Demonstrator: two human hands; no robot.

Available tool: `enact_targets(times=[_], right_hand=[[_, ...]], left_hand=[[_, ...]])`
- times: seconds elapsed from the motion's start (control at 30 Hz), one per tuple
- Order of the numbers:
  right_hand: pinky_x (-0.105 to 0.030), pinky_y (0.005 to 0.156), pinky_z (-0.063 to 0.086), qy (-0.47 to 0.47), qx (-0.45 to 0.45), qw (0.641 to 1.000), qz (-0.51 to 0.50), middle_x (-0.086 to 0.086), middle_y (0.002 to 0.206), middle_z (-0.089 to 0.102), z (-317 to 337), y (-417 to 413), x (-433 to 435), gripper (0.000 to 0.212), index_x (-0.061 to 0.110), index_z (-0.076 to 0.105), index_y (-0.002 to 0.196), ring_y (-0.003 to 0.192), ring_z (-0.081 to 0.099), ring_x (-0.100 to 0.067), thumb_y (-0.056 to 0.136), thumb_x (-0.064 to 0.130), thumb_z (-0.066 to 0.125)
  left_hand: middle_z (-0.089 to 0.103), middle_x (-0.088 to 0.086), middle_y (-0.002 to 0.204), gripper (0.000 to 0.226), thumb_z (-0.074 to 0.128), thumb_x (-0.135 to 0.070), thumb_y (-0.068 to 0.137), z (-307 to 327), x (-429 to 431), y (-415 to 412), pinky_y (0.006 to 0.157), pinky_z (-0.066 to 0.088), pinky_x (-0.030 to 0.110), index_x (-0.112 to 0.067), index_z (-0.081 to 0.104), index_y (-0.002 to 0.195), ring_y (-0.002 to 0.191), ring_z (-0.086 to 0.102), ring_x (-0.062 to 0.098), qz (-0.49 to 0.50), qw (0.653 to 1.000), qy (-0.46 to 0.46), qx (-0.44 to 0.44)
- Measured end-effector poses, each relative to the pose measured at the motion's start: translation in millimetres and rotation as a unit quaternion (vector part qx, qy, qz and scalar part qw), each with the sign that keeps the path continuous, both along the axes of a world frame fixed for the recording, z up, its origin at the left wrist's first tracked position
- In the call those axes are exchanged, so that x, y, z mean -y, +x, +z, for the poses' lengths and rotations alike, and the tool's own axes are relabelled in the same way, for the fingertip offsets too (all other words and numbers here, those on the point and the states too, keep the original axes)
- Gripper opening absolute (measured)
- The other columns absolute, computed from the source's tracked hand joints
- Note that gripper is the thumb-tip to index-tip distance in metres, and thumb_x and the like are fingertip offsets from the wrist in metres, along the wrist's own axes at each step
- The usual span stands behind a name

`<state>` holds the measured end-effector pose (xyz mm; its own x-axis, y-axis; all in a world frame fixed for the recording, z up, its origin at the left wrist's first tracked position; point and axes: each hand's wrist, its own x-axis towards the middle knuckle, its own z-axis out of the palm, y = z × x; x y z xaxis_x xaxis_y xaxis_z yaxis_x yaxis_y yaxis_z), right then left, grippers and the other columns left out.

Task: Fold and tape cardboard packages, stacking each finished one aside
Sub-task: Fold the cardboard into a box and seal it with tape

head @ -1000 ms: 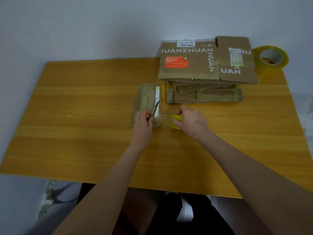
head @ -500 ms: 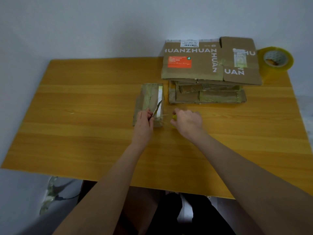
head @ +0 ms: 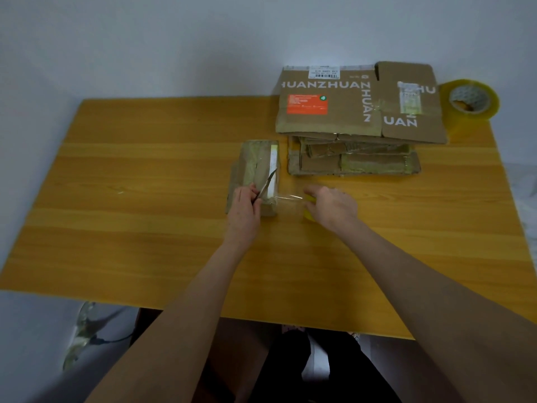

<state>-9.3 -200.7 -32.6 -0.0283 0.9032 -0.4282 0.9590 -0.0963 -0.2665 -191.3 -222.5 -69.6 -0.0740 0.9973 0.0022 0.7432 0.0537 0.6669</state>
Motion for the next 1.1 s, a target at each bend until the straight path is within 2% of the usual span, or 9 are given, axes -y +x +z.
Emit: enact_targets(times=[0.07,0.17,0.27,0.33,0.43,0.53,0.7,0.93,1.1], right_hand=[[-0.028,0.068,0.040,-0.001,-0.014,1.000,-0.006,-0.002,0.118,0.066,0,-3,2,0.033,0.038,0.050,0.133,0.105,0.060,-0.025,0.100,0.041,0.043],[-0.029,0.069,0.044,0.013,-0.039,0.998,-0.039,-0.001,0.107,0.067,1,-5,3,0.029,0.037,0.056,0.125,0.097,0.061,-0.023,0.100,0.043,0.042],[-0.028,0.064,0.044,0.019,-0.049,0.996,-0.071,0.000,0.096,0.065,4,-9,5,0.031,0.035,0.060,0.121,0.084,0.058,-0.019,0.099,0.047,0.043],[-0.028,0.062,0.045,0.024,-0.047,0.995,-0.080,0.000,0.092,0.064,4,-14,6,0.030,0.034,0.062,0.119,0.082,0.059,-0.020,0.098,0.047,0.044],[-0.031,0.064,0.050,0.040,-0.050,0.994,-0.089,0.000,0.087,0.064,4,-19,9,0.029,0.033,0.065,0.114,0.082,0.062,-0.022,0.098,0.047,0.046],[-0.031,0.064,0.048,0.041,-0.046,0.993,-0.097,-0.001,0.094,0.068,5,-20,10,0.029,0.031,0.065,0.112,0.085,0.062,-0.023,0.099,0.046,0.045],[-0.029,0.061,0.043,0.045,-0.045,0.994,-0.094,-0.002,0.098,0.067,7,-19,10,0.027,0.030,0.064,0.113,0.085,0.059,-0.022,0.100,0.043,0.045],[-0.033,0.067,0.054,0.053,-0.043,0.994,-0.081,0.002,0.082,0.060,6,-18,10,0.025,0.032,0.063,0.111,0.079,0.059,-0.020,0.100,0.043,0.044],[-0.029,0.063,0.049,0.066,-0.038,0.995,-0.067,0.005,0.078,0.053,8,-17,11,0.024,0.032,0.064,0.111,0.073,0.052,-0.017,0.100,0.041,0.044]], left_hand=[[0.052,0.013,0.115,0.006,0.047,-0.006,0.096,0,-4,-4,0.083,0.034,0.013,-0.002,0.051,0.098,0.115,0.050,0.012,-0.005,1.000,0.003,-0.010],[0.053,0.011,0.110,0.006,0.051,-0.008,0.095,3,-9,-8,0.080,0.038,0.018,-0.003,0.053,0.096,0.110,0.055,0.021,-0.024,0.999,-0.004,-0.035],[0.052,0.008,0.111,0.011,0.056,-0.015,0.093,14,-8,-3,0.083,0.040,0.021,-0.003,0.056,0.092,0.101,0.054,0.017,-0.048,0.996,0.004,-0.076],[0.053,0.007,0.095,0.011,0.059,-0.014,0.090,25,-1,4,0.068,0.040,0.021,-0.005,0.055,0.086,0.078,0.052,0.016,-0.057,0.990,0.058,-0.113],[0.047,0.001,0.068,0.011,0.053,-0.016,0.094,43,17,15,0.045,0.023,0.019,-0.008,0.051,0.087,0.054,0.043,0.016,-0.048,0.982,0.069,-0.169],[0.053,0.002,0.069,0.015,0.041,-0.022,0.100,48,33,24,0.047,0.030,0.027,-0.010,0.048,0.106,0.056,0.048,0.020,-0.058,0.973,-0.034,-0.219],[0.051,0.000,0.070,0.024,0.037,-0.018,0.102,48,47,34,0.050,0.032,0.029,-0.014,0.043,0.124,0.058,0.048,0.019,-0.080,0.963,-0.064,-0.249],[0.050,0.000,0.067,0.021,0.037,-0.015,0.101,41,43,39,0.048,0.032,0.025,-0.013,0.045,0.120,0.056,0.049,0.017,-0.081,0.955,-0.102,-0.266],[0.047,-0.001,0.063,0.018,0.038,-0.011,0.100,37,40,40,0.047,0.032,0.026,-0.012,0.047,0.116,0.055,0.048,0.018,-0.074,0.955,-0.101,-0.268]])
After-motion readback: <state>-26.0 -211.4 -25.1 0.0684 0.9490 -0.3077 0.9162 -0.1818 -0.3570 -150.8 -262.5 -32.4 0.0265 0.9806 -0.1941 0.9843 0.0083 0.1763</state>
